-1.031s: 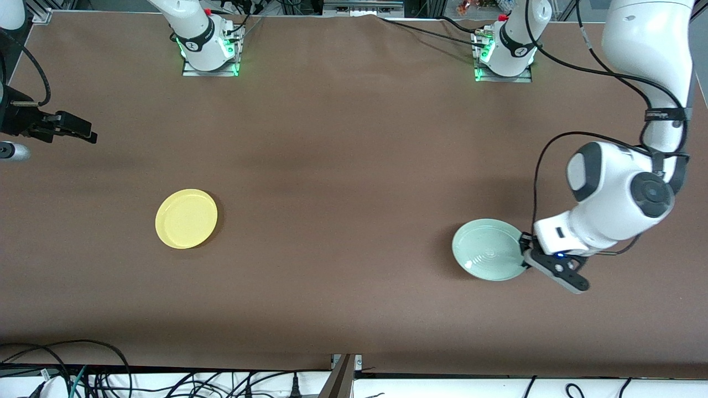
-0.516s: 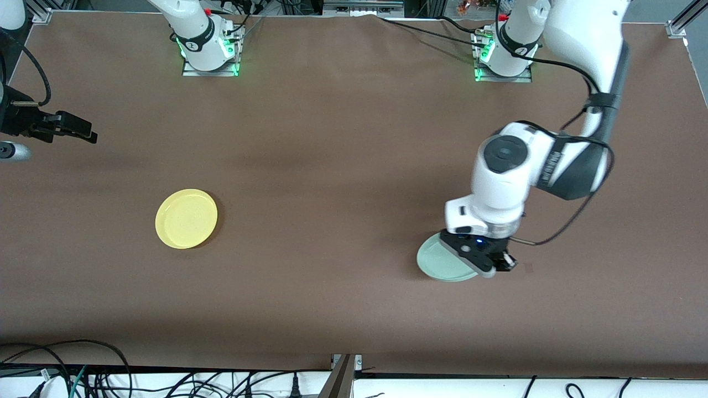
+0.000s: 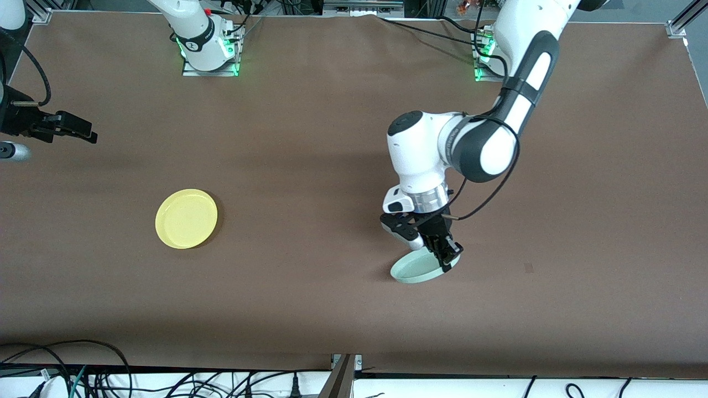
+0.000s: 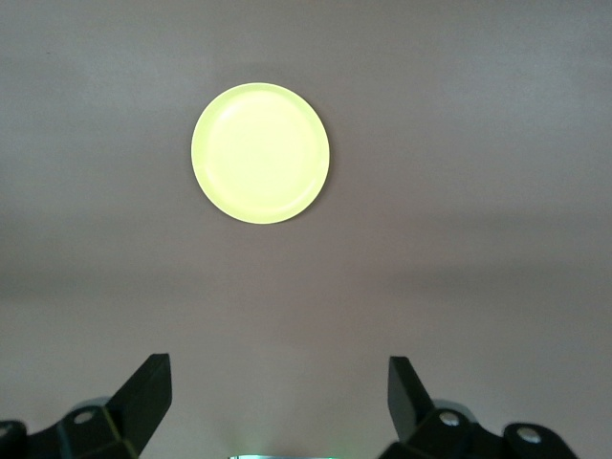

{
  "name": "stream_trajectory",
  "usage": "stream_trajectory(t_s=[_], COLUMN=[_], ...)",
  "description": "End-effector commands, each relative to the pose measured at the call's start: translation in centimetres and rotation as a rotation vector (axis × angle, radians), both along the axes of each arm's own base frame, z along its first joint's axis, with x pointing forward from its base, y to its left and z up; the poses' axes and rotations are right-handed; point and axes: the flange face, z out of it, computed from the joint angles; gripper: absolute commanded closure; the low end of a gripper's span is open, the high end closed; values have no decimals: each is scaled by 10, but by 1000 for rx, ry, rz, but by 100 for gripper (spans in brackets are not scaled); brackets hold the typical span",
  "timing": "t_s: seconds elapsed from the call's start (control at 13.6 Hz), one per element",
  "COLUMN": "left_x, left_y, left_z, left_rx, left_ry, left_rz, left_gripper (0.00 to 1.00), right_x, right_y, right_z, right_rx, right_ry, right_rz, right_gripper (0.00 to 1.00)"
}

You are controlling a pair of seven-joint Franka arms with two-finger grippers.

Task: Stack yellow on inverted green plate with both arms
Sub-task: 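Lift the green plate with the left gripper and flip it over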

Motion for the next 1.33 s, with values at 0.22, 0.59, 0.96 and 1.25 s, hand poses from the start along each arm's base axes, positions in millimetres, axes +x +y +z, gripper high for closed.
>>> stream_trajectory(t_s=[0.22,0.59,0.96,1.25], left_x=[-36,-75,-127,-140], left_y=[-64,-102,-138,-149], left_z=[-15,-47,-100,-108], left_rx=[136,179,241,221], left_ry=[-166,-241,-367,-385], left_rz=[-33,17,84,102], left_gripper=[100,100,100,100], right_x=[-3,-2,-2,-2], right_y=[0,1,0,1], right_z=[8,6,7,7], right_rx=[-5,-5,-5,-5], right_ry=[1,4,1,1], right_rz=[6,8,6,8], right_gripper=[0,0,0,0])
